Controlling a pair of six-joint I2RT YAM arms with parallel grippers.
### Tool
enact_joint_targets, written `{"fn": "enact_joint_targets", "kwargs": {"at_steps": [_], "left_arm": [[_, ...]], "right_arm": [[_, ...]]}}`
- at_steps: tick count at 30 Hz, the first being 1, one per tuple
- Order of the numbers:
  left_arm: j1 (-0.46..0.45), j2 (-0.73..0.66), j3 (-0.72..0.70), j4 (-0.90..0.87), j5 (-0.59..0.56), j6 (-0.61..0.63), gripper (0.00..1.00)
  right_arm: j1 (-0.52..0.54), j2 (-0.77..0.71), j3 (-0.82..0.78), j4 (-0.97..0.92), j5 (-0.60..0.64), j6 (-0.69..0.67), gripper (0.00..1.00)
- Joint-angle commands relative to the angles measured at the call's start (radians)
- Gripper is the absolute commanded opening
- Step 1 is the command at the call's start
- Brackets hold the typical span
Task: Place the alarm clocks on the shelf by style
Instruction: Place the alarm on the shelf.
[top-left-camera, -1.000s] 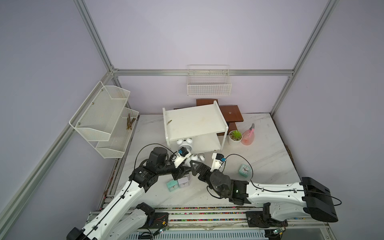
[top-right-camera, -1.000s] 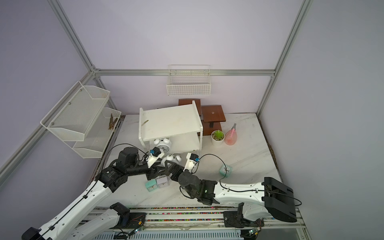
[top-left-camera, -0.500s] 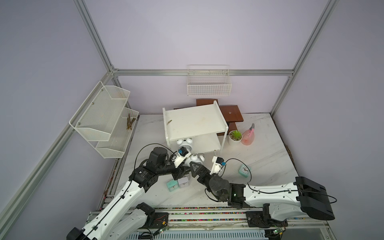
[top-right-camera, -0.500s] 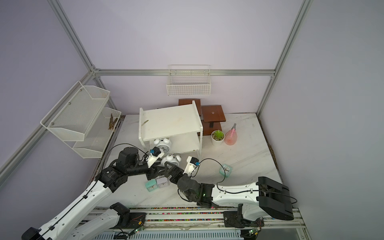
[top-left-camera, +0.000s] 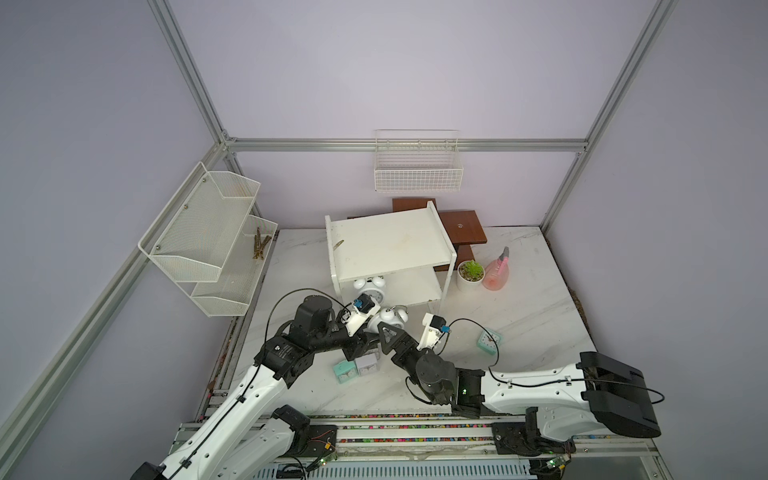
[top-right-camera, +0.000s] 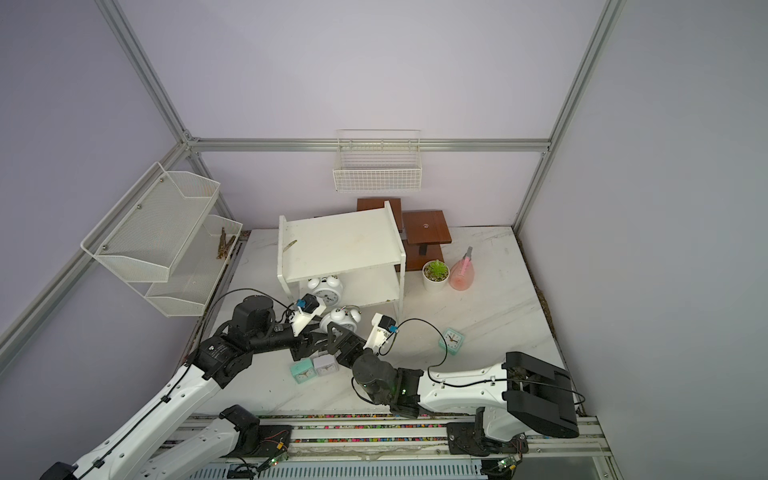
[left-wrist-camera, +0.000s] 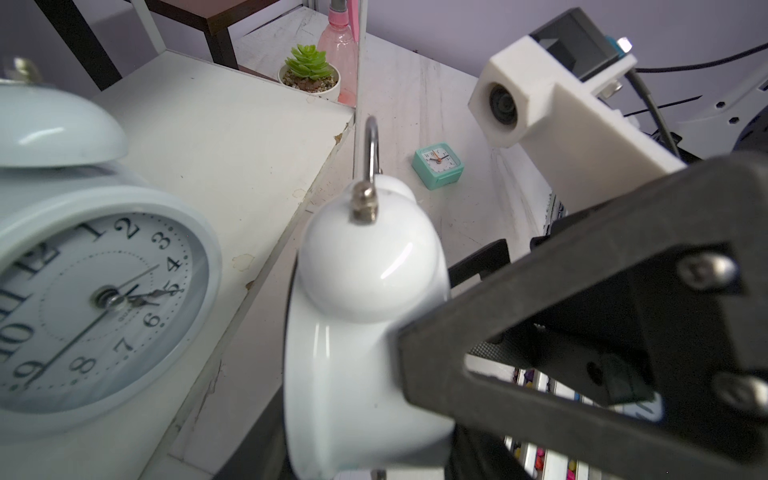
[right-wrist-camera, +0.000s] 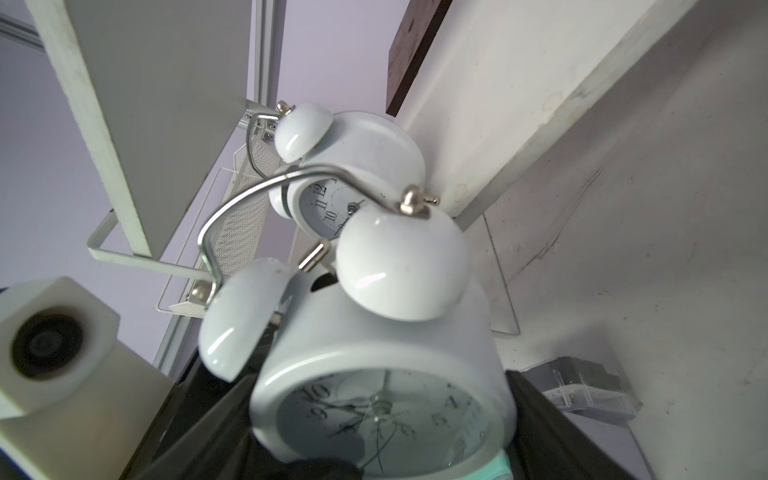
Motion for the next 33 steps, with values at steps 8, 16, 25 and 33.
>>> {"fn": "enact_joint_targets", "kwargs": {"at_steps": [8,16,25,33], "left_arm": [[-0.004,-0.020,-0.008,0.051,0.031,0.038,0.91],[-0.004,-0.064,-0.009,0.018,0.005,0.060,0.97],[-0.004,-0.121,-0.033,-0.018,0.097,0.119,1.00],[-0.004,-0.122,-0.045,-0.040,0.161,0.150,1.00]], "right_arm": [[-0.009,-0.121,0.034,-0.229,0.121,-0.180,0.70],[-0.075,-0.169,0.068,-0.376,0.150,-0.393,0.68],[-0.190,-0.199,0.012,-0.234,0.052,-0.567,0.67],[-0.244,-0.161,0.028,-0.182,0.019,-0.615,0.68]]}}
